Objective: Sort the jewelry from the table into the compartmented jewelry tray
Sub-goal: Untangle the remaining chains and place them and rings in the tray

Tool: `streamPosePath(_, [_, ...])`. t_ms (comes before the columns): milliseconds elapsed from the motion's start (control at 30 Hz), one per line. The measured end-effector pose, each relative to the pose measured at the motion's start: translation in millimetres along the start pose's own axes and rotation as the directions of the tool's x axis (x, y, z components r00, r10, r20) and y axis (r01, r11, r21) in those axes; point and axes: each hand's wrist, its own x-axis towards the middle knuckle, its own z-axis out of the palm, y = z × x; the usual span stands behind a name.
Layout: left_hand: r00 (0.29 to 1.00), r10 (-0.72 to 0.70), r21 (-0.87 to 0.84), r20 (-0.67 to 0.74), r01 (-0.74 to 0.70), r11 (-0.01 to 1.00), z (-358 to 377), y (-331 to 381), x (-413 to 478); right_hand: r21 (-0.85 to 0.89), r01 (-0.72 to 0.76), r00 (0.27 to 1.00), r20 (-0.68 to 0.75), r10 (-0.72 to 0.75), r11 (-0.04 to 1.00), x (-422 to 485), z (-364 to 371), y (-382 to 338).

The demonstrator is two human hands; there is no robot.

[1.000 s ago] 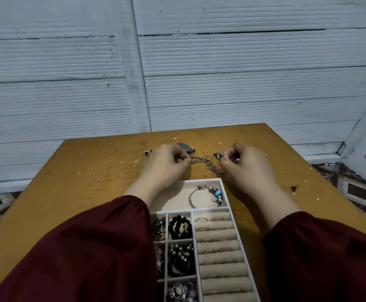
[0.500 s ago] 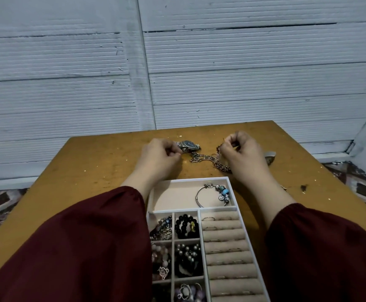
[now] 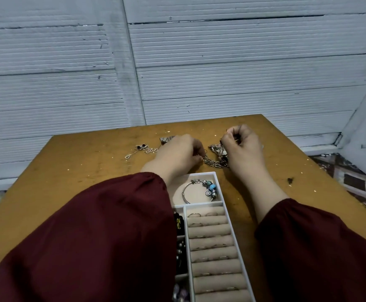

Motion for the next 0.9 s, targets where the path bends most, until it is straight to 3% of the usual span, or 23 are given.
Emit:
streamPosePath(300, [0.998,-0.037,0.159,-0.049,0.045,0.986,13.2,15.1,1.8,-0.04,-0.007,0.999,0.045,0.008,0.999,-2.2,-0.4,-3.5])
streamPosePath(900, [0.994,-0.061,0.03,-0.095,0.064,0.997,6.8,1.1,-0.2,0.031,0.007,0.999,0.051,-0.008,1.0,-4.7,-0.9,2.9])
